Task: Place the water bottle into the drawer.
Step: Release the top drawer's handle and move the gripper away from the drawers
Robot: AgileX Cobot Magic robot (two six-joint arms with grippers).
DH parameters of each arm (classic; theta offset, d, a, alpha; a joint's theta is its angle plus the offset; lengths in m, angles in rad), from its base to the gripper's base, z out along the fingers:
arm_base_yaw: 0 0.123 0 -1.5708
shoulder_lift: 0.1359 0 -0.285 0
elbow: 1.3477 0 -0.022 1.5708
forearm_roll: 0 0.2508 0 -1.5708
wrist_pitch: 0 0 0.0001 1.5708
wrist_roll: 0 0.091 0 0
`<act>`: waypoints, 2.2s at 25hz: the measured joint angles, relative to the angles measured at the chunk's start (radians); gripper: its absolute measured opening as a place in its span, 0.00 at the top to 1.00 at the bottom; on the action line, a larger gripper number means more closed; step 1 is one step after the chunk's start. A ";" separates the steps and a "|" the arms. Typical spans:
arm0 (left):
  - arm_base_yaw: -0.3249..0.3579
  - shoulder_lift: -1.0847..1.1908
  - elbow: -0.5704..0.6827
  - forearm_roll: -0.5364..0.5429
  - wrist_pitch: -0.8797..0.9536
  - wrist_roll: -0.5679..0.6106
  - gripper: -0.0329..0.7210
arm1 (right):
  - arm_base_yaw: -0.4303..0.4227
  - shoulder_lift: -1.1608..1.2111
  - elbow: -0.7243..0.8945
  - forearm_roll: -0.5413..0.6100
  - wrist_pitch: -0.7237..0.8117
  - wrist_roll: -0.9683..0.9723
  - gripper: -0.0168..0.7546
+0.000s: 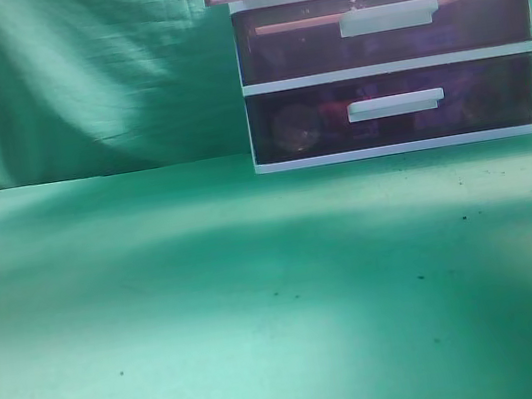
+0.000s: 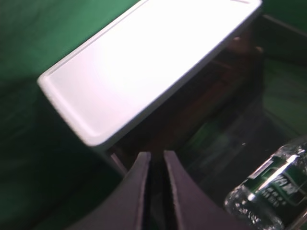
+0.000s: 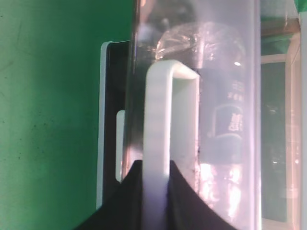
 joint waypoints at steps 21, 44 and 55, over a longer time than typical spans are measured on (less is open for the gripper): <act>0.002 -0.680 0.969 -0.173 -0.024 -0.235 0.96 | -0.099 0.337 -0.463 0.045 0.009 -0.037 0.87; 0.002 -1.047 1.250 -0.246 -0.074 -0.239 0.96 | -0.164 0.460 -0.596 0.041 -0.142 0.119 0.44; 0.002 -1.047 1.250 -0.215 -0.076 -0.240 0.96 | -0.106 0.186 -0.584 0.066 0.292 0.663 0.37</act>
